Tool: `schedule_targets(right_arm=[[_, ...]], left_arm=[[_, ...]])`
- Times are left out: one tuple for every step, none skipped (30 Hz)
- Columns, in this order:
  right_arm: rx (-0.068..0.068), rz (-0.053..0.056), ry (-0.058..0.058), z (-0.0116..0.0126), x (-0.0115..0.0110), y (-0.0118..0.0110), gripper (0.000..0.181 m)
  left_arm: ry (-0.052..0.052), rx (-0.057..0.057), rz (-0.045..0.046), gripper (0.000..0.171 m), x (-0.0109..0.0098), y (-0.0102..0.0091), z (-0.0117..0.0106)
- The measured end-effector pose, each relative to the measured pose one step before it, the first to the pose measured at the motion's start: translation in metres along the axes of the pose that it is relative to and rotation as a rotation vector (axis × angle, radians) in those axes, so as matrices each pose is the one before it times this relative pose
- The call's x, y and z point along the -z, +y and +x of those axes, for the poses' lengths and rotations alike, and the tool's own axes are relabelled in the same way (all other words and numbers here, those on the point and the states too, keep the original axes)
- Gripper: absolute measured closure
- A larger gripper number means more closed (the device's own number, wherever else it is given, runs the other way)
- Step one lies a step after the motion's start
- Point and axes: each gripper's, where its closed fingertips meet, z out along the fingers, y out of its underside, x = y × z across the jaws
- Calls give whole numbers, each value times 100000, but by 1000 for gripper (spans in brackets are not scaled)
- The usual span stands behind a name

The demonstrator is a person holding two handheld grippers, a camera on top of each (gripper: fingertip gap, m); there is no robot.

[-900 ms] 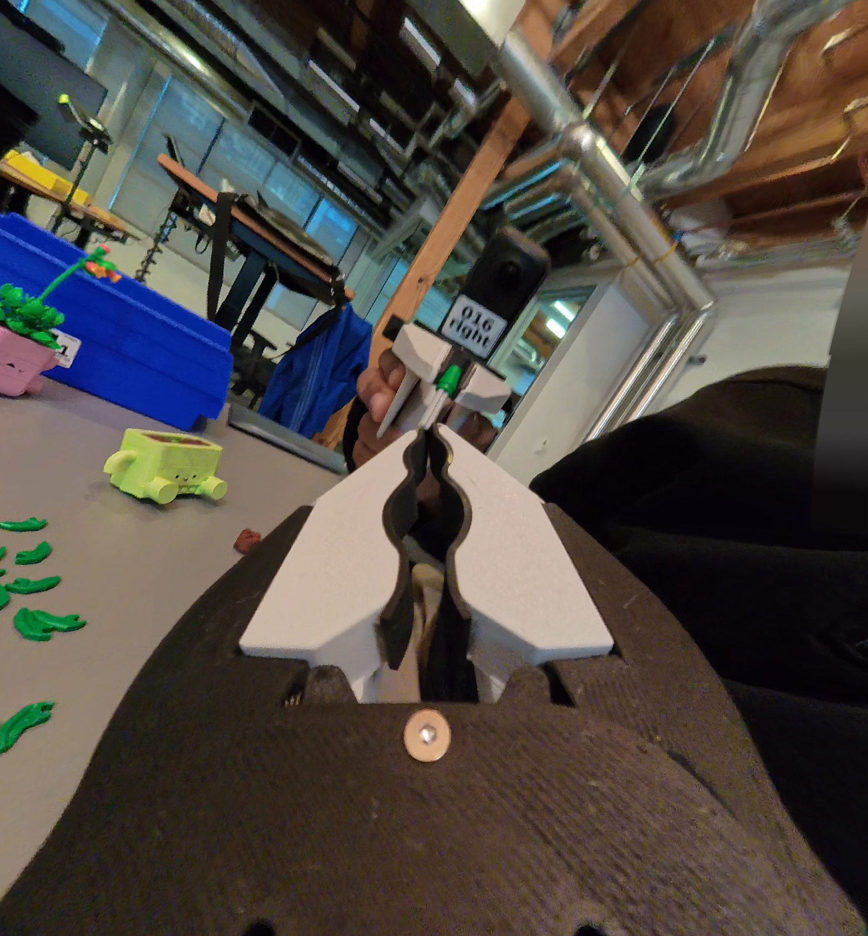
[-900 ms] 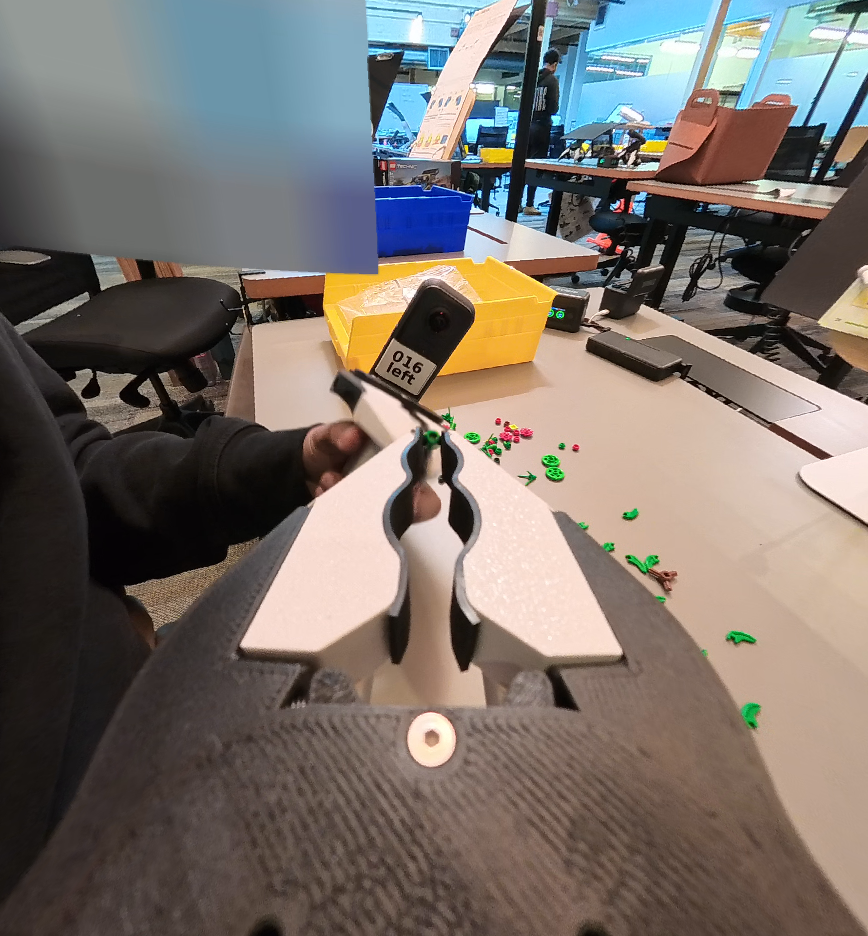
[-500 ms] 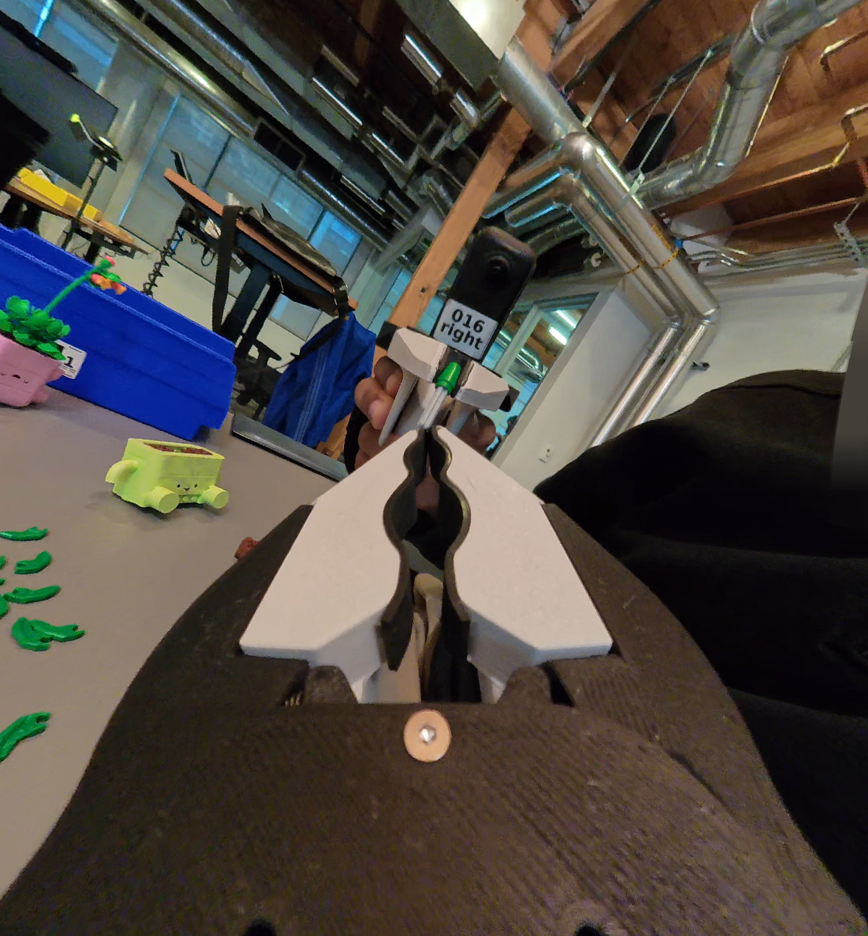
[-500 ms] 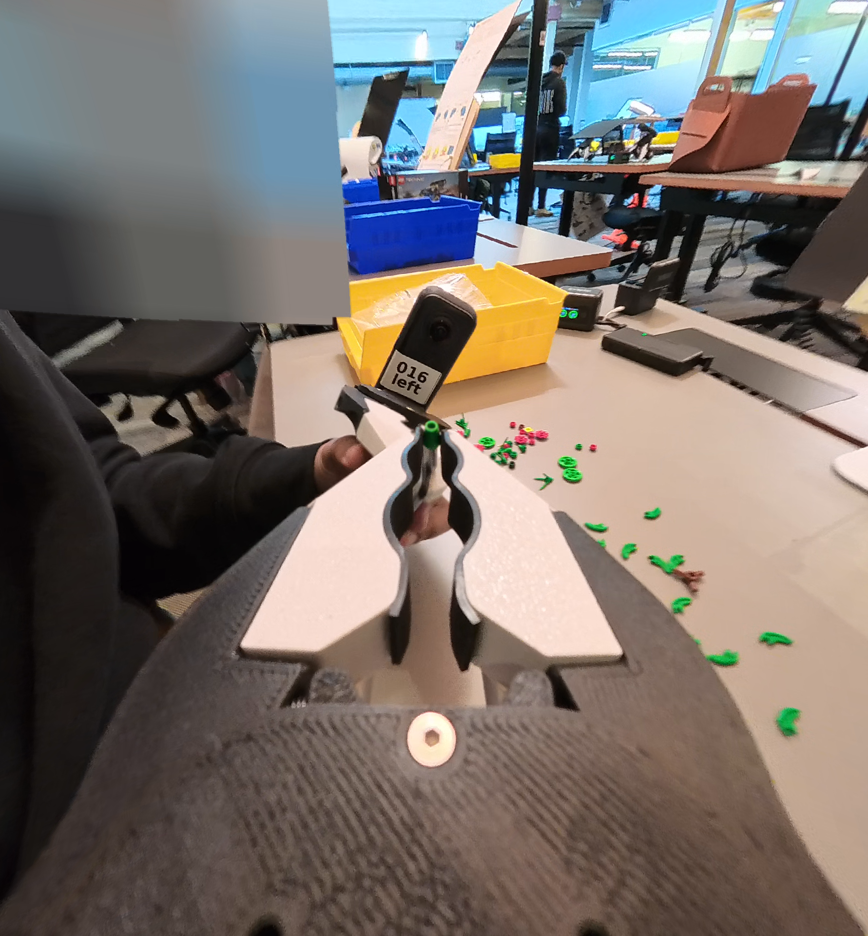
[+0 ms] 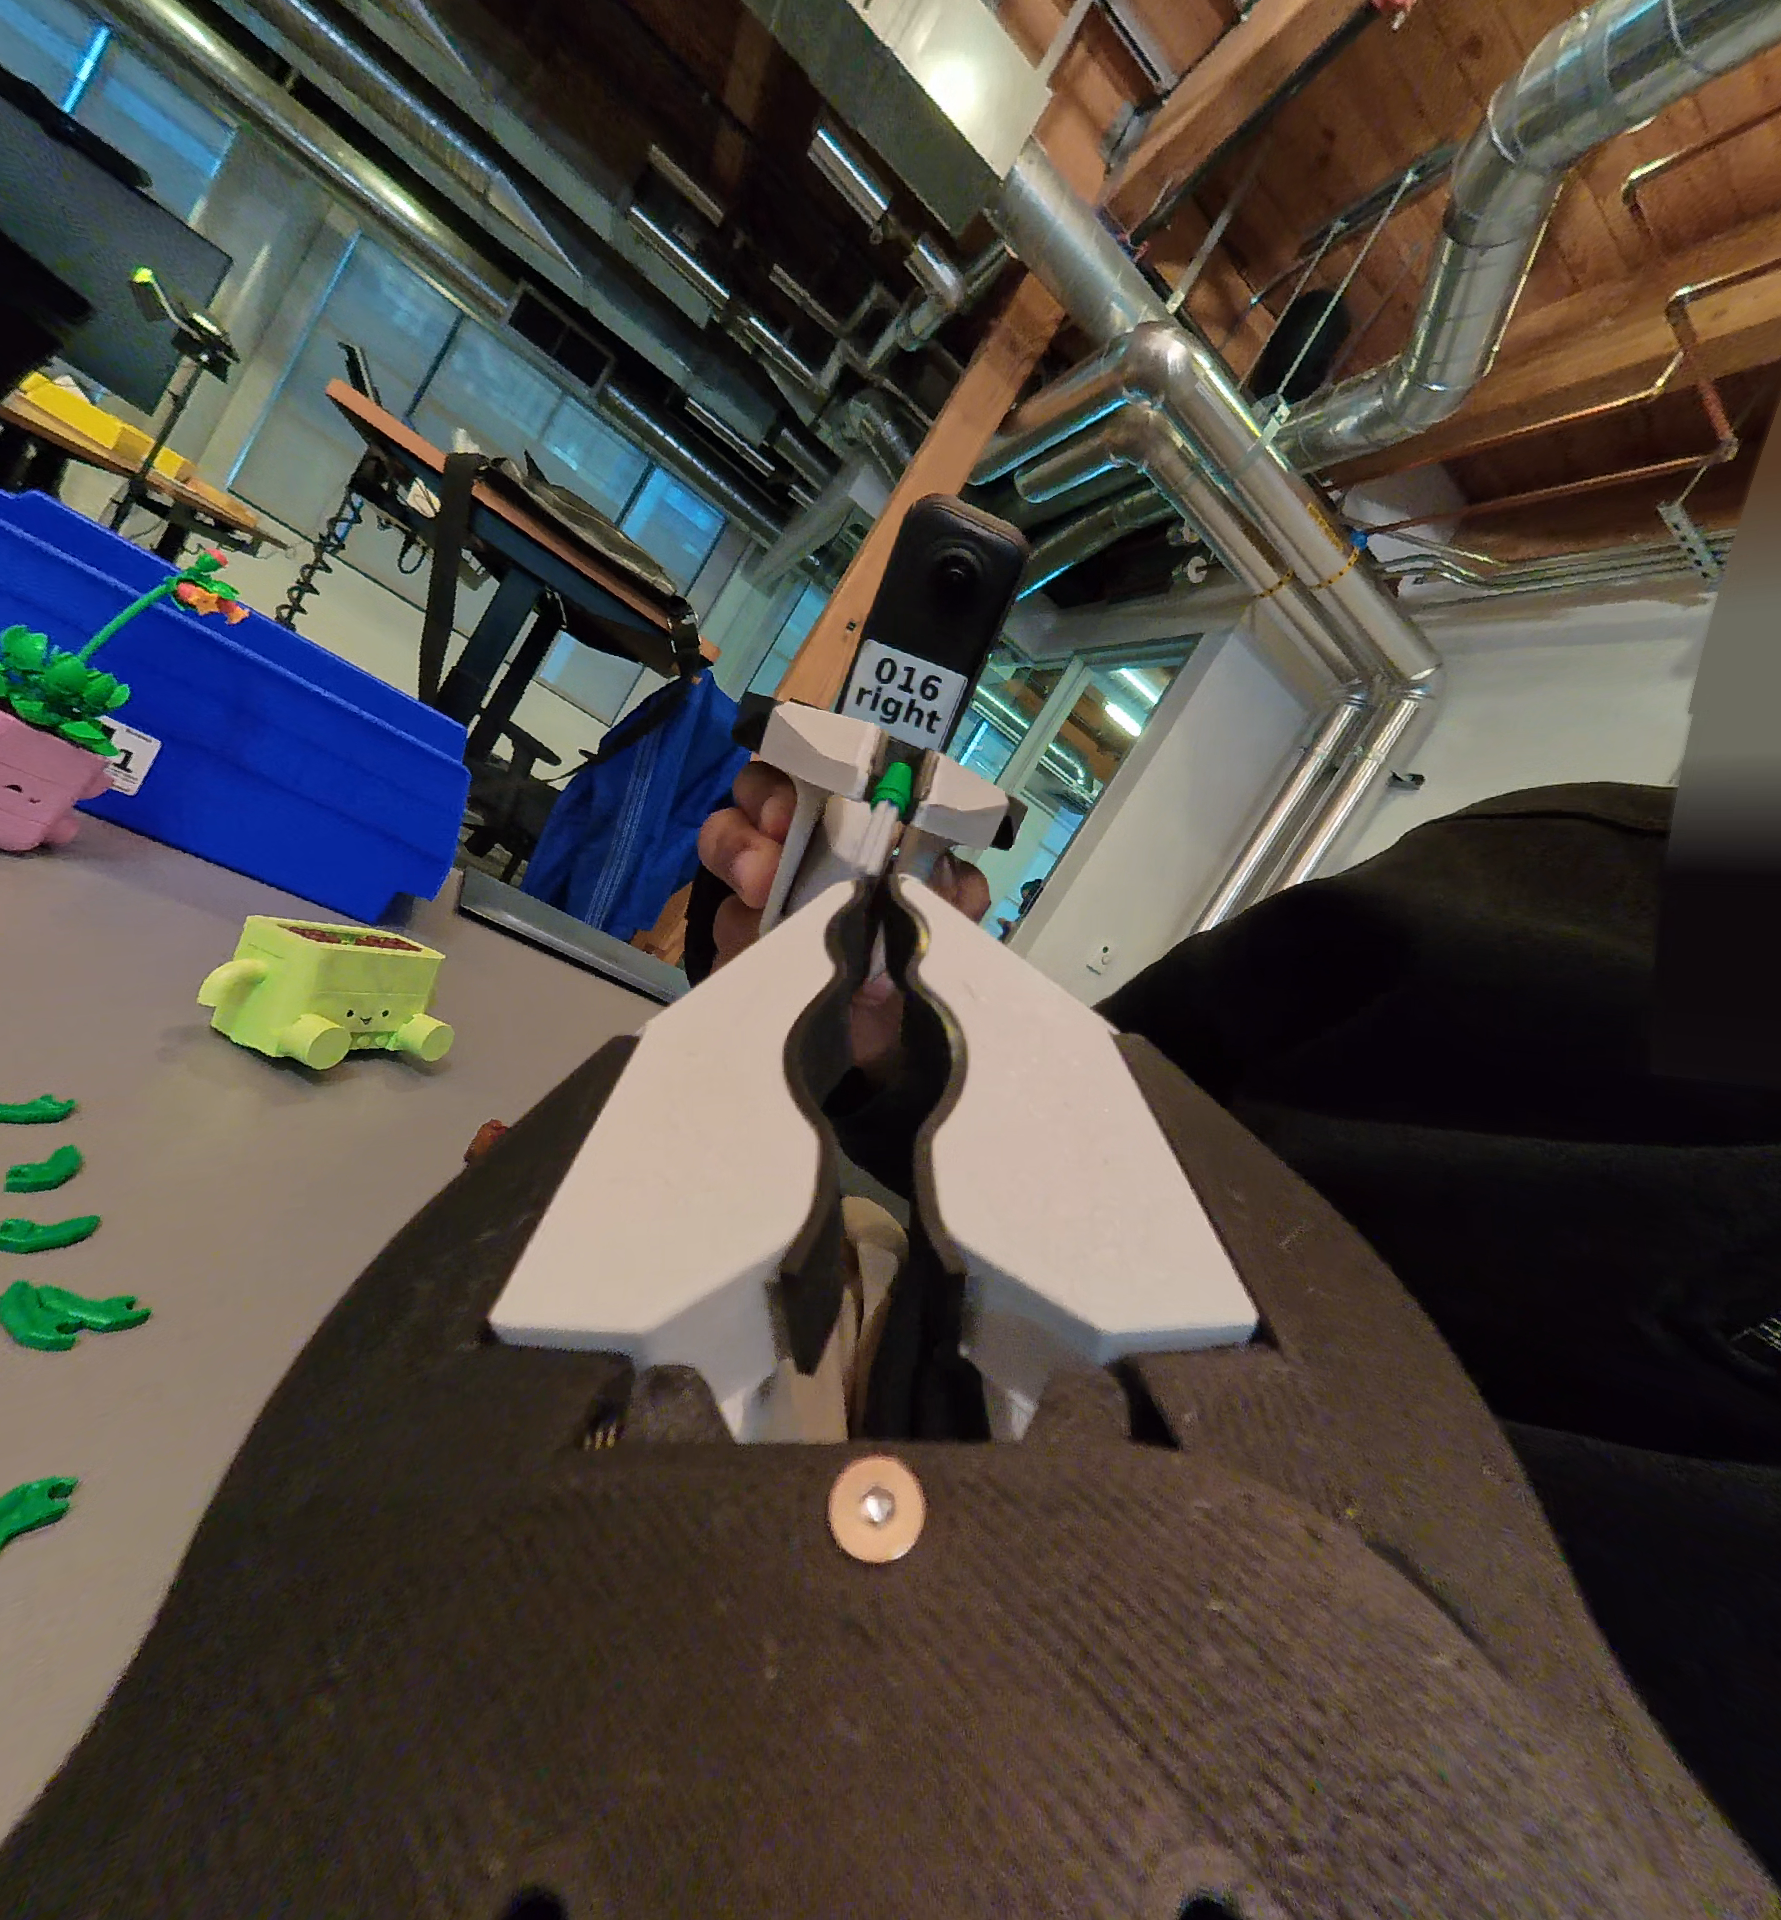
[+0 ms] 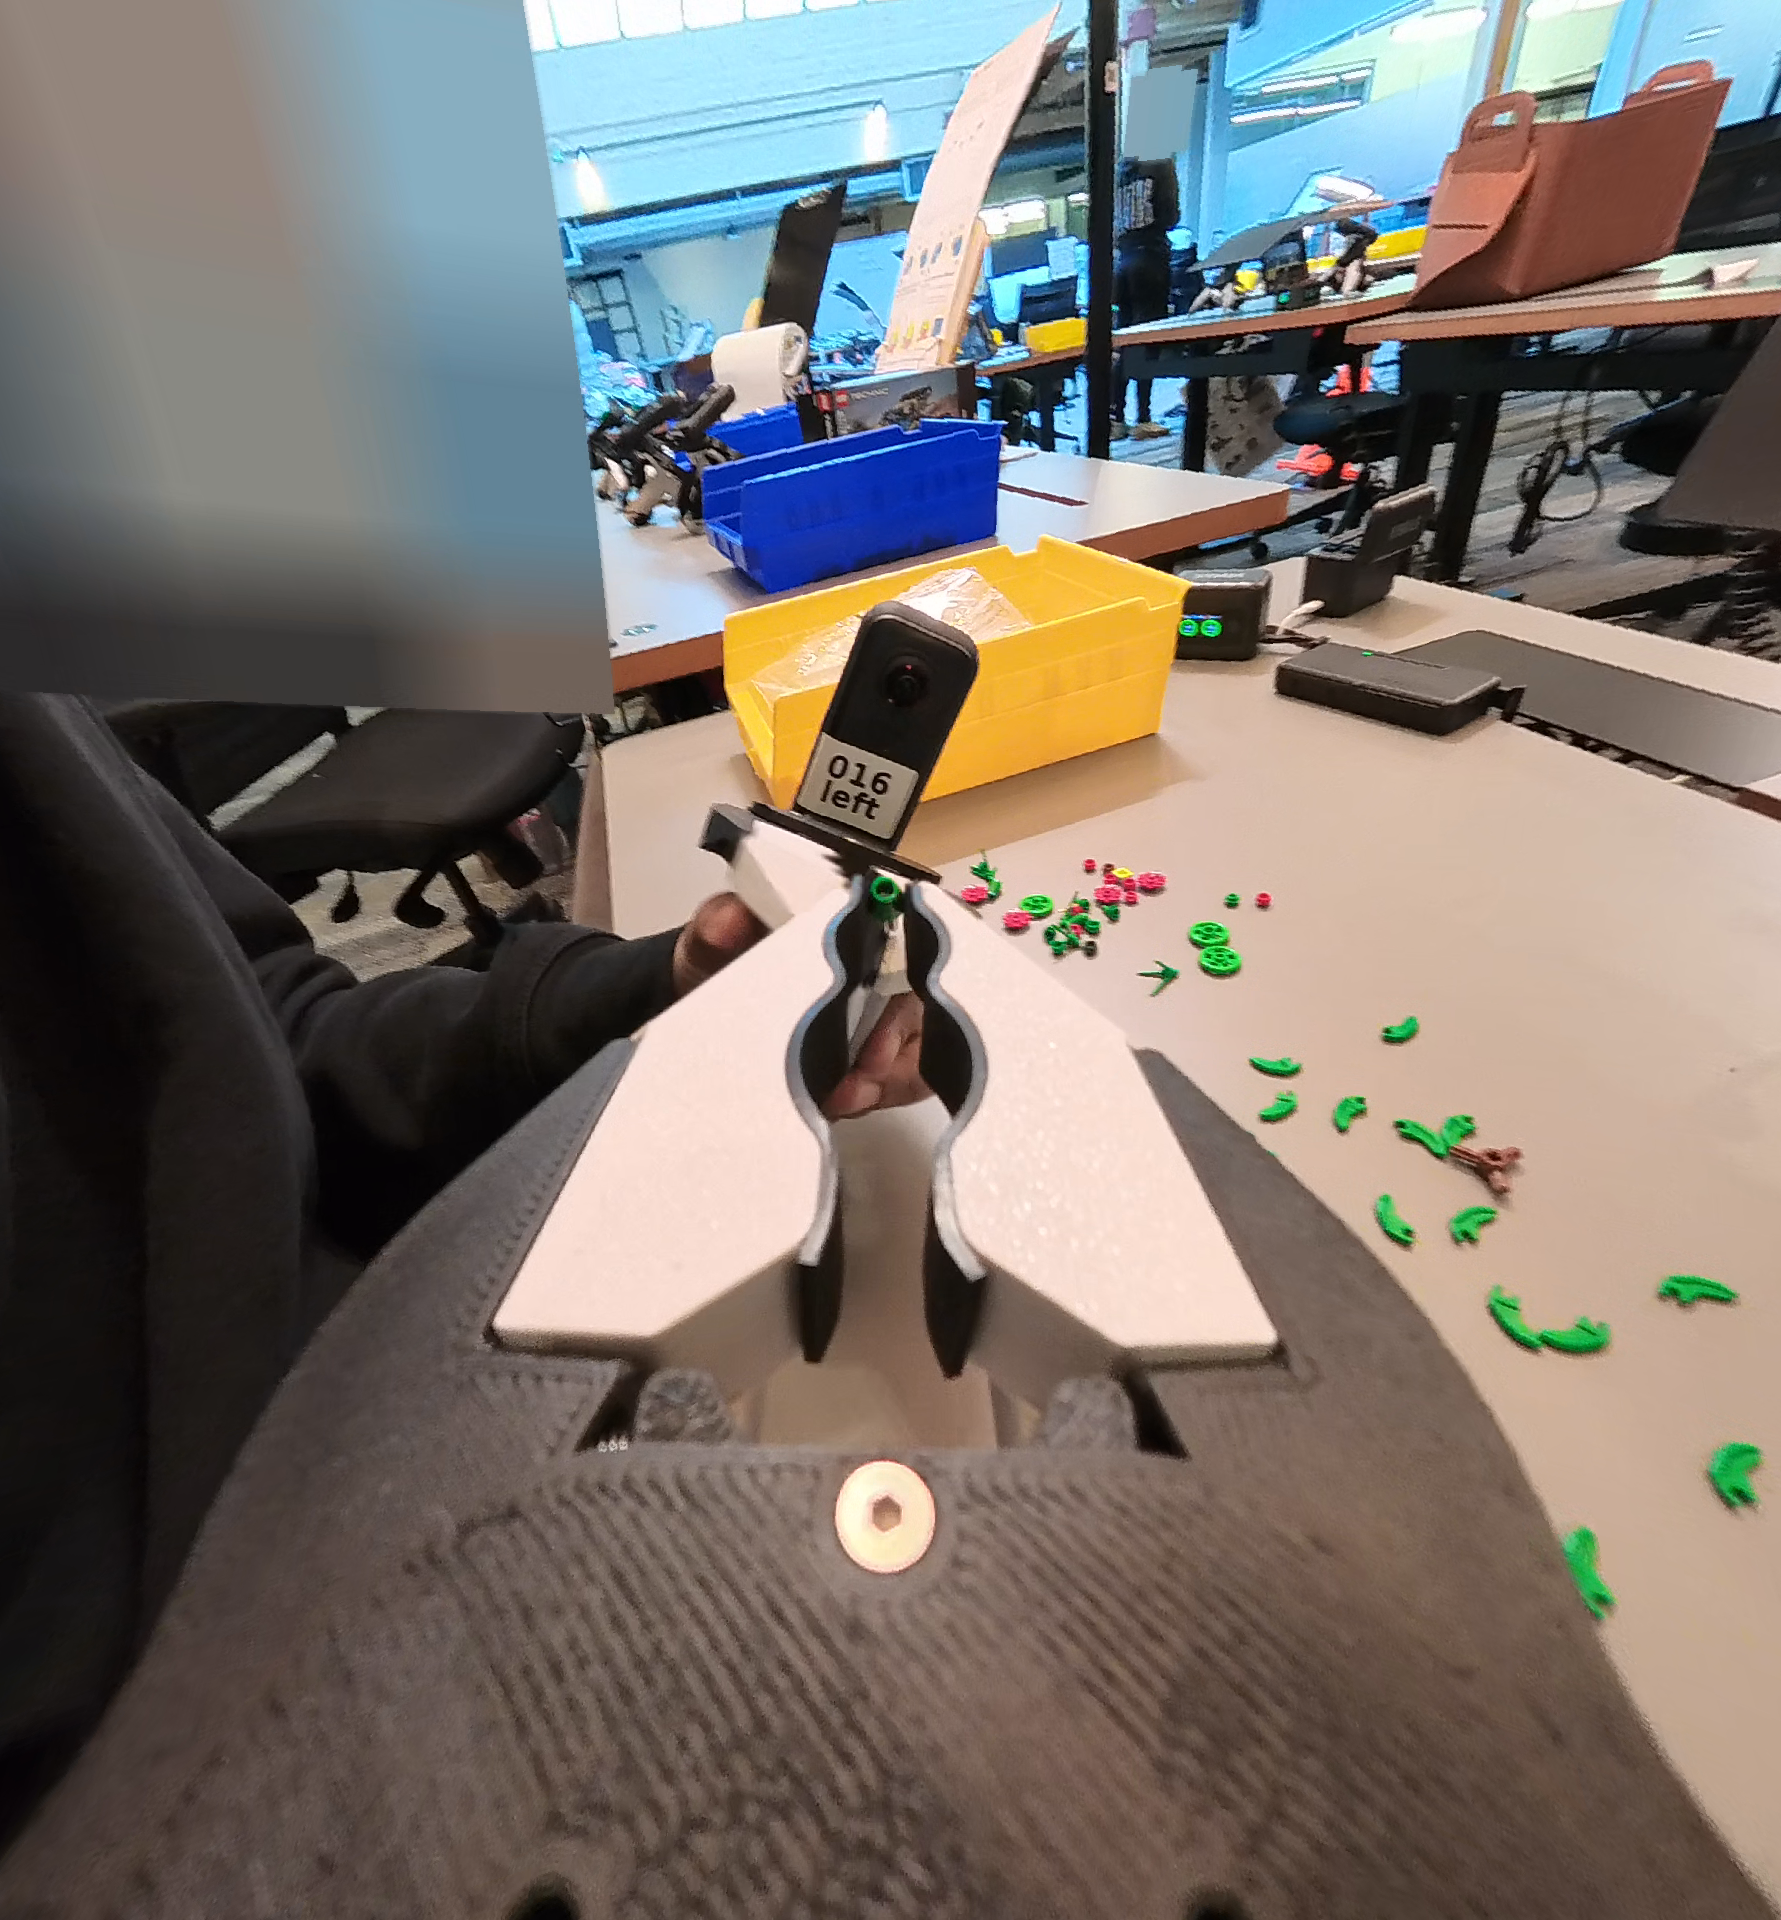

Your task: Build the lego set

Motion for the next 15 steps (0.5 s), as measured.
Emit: schedule_targets(right_arm=[[-397,192,-463,-55,-16,-23,177],[-133,160,-147,-7,-2,-5,177],[-162,196,-227,-28,1,-9,177],[-381,250,-243,-18,2,-21,177],[-393,324,-139,8,13,-32,177],[-252,396,-24,-2,9,-36,177],[-77,456,191,36,-4,-34,177],[222,473,446,62,-18,-22,177],[696,333,695,69,-24,8,177],[1102,69,1130,99,-25,22,176],[1355,-7,1238,94,-4,-13,176],[1421,219,1038,49,9,-72,176],[1476,351,1542,130,35,-134,171],[2160,273,2779,284,65,-150,163],[3646,344,4020,414,116,-178,153]], left_arm=[[-203,45,59,171,8,-28,-44],[413,353,-323,171,-1,33,47],[208,196,-254,171,-19,15,24],[-11,-278,-78,171,-7,2,13],[-215,-485,-72,171,-24,-29,-9],[-113,-306,-88,171,-18,-20,12],[-194,96,249,171,-1,-61,-45],[-229,740,491,171,11,-69,-79],[120,1249,486,171,32,-71,-75],[123,1259,635,171,67,-101,-86],[-583,904,1011,171,81,-159,-163],[-977,598,1156,171,128,-183,-218],[-695,615,962,171,139,-174,-162],[-649,785,999,171,139,-188,-168],[-703,883,1335,171,159,-234,-182]])
